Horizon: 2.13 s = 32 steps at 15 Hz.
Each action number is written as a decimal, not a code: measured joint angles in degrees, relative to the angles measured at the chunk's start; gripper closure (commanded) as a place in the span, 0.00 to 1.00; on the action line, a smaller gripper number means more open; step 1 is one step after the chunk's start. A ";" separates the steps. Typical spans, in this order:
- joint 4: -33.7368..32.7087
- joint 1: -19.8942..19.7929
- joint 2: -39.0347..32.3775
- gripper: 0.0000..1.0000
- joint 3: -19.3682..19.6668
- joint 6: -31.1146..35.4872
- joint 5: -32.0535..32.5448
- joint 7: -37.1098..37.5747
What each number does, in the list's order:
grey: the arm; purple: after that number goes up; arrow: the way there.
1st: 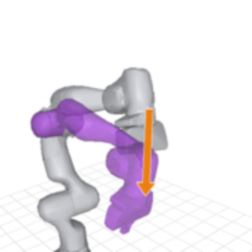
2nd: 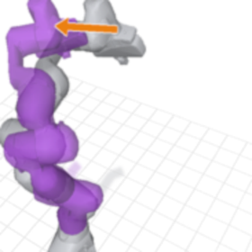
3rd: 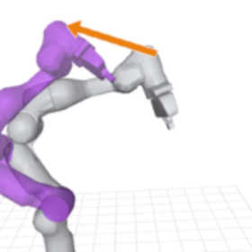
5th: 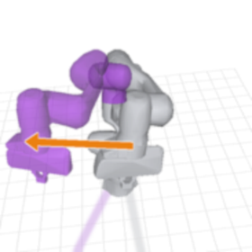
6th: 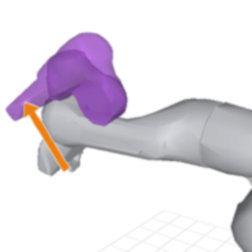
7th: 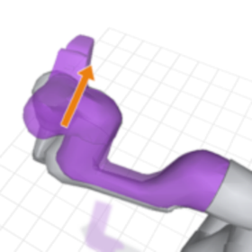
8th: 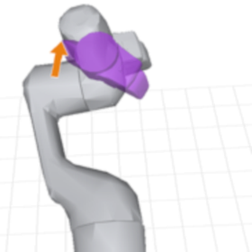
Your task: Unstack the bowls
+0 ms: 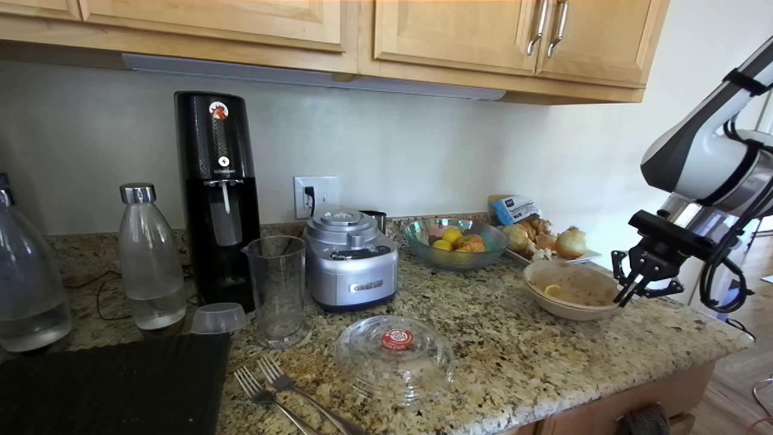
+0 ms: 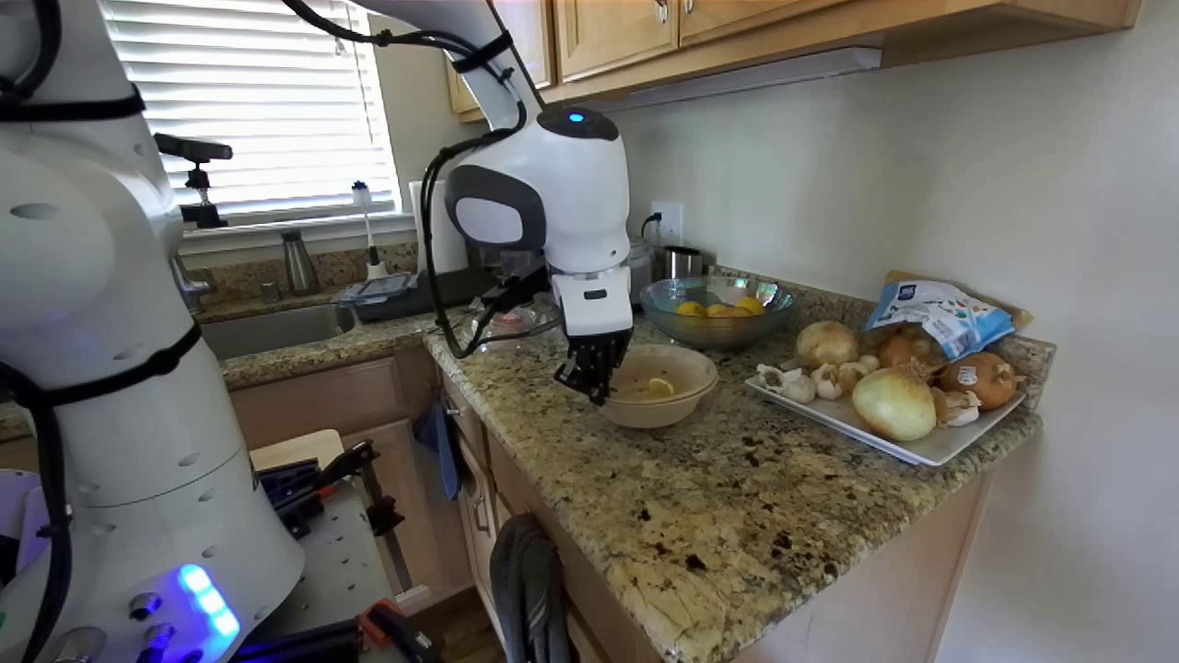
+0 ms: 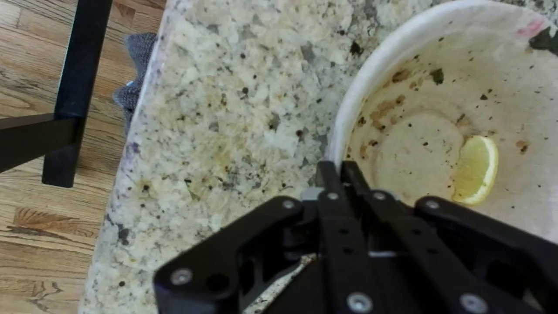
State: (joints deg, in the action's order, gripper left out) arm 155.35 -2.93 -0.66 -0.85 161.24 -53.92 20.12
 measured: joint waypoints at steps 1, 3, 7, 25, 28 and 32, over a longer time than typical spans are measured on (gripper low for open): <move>0.02 0.00 0.31 0.94 -0.01 -0.12 0.07 -0.12; 0.28 0.00 1.56 0.94 0.04 -0.78 0.48 -0.49; 1.78 -0.08 5.99 0.94 0.64 -2.80 2.18 -0.83; 3.44 -0.93 8.57 0.93 2.79 -5.34 6.01 -6.59; 3.44 -0.93 7.41 0.68 2.78 -5.27 6.04 -7.44; 3.37 -0.93 6.17 0.51 2.77 -5.27 7.30 -8.09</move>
State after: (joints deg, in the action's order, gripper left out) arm 158.72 -3.86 5.52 1.93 155.98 -46.62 12.04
